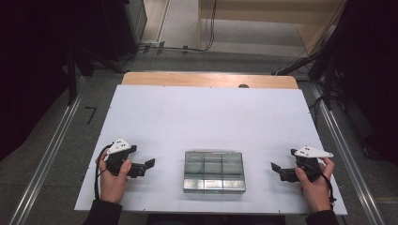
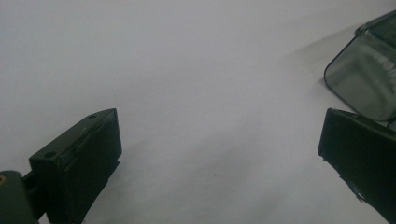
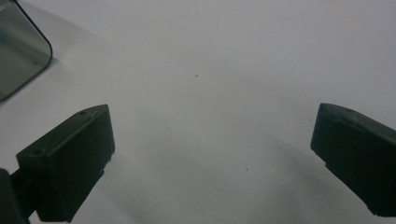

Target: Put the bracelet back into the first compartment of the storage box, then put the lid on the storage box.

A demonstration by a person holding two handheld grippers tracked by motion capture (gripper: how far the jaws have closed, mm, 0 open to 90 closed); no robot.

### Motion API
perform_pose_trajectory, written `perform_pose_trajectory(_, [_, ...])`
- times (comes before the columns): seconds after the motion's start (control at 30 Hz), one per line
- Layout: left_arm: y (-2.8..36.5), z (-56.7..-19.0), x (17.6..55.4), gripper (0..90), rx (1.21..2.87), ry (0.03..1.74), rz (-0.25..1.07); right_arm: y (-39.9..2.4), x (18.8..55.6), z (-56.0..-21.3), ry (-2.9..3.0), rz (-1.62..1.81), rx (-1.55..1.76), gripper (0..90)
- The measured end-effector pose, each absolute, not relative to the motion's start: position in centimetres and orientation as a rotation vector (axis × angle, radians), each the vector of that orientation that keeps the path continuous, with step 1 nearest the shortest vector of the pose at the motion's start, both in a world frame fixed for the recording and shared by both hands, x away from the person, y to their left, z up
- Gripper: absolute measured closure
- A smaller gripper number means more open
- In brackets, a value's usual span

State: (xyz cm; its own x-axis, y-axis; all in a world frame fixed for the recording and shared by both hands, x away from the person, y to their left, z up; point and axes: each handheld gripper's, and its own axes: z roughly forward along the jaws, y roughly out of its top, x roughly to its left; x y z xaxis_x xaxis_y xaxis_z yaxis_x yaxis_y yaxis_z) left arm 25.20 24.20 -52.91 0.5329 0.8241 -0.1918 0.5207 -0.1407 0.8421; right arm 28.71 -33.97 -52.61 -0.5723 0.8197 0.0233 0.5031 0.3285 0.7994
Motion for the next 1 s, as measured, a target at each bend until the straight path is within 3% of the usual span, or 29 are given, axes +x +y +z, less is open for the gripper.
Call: perform_pose_trajectory(1.0, [24.28, -53.0, 25.18, 0.0, 1.803, 1.099, 0.358, -34.62, 28.56, -52.45, 2.178, 1.211, 1.167, 0.0])
